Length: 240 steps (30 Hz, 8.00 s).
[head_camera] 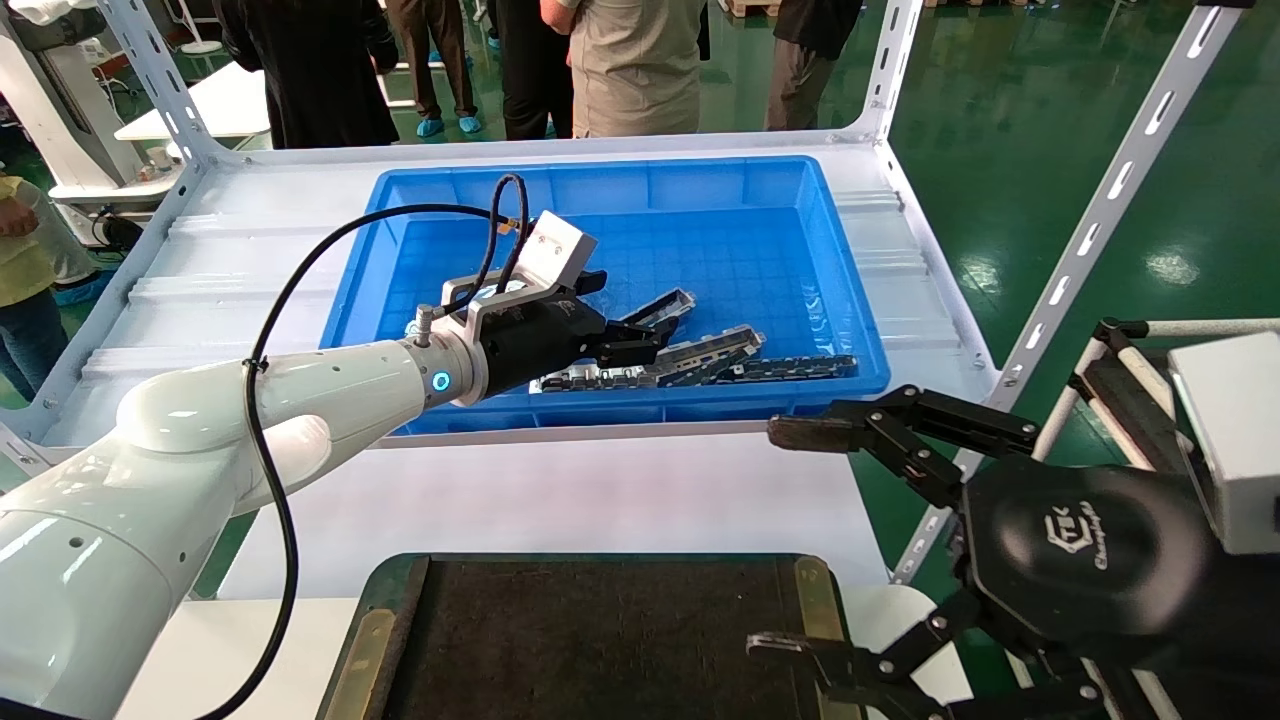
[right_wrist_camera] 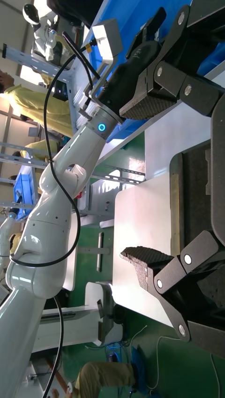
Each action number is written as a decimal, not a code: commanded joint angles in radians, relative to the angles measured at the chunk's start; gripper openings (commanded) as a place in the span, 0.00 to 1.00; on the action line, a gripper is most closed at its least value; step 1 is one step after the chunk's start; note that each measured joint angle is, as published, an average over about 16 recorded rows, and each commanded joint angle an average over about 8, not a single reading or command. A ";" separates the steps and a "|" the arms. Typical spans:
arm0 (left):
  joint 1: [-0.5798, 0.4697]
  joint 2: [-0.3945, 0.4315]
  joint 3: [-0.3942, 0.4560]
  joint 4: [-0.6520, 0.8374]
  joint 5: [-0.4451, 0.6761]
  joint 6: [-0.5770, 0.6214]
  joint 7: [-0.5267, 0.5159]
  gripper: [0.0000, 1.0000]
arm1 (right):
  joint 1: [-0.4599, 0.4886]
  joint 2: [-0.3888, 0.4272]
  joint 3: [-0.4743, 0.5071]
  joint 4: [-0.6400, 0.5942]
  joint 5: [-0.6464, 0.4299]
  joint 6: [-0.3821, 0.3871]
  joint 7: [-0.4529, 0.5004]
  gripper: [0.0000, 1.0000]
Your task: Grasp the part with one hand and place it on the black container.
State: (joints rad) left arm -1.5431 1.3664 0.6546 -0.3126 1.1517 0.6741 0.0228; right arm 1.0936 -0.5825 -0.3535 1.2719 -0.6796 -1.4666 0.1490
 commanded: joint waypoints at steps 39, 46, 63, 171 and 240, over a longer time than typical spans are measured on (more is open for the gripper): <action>0.009 -0.008 0.207 0.008 -0.216 -0.089 -0.024 0.00 | 0.000 0.000 -0.001 0.000 0.000 0.000 0.000 0.00; -0.004 -0.011 0.203 0.008 -0.269 -0.068 0.001 0.00 | 0.000 0.000 -0.001 0.000 0.000 0.000 0.000 0.00; -0.063 -0.040 0.176 0.028 -0.385 0.159 0.064 0.00 | 0.000 0.000 -0.001 0.000 0.001 0.000 0.000 0.00; 0.788 -0.006 0.312 -0.687 -0.303 -0.907 -0.574 0.00 | 0.001 0.001 -0.002 0.000 0.002 0.001 -0.001 0.00; 0.675 -0.287 0.561 -0.945 0.247 -0.818 -1.291 1.00 | 0.001 0.001 -0.003 0.000 0.002 0.001 -0.002 1.00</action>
State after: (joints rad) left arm -0.8687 1.0847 1.2140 -1.2465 1.3950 -0.1461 -1.2636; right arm 1.0945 -0.5812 -0.3569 1.2719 -0.6773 -1.4653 0.1474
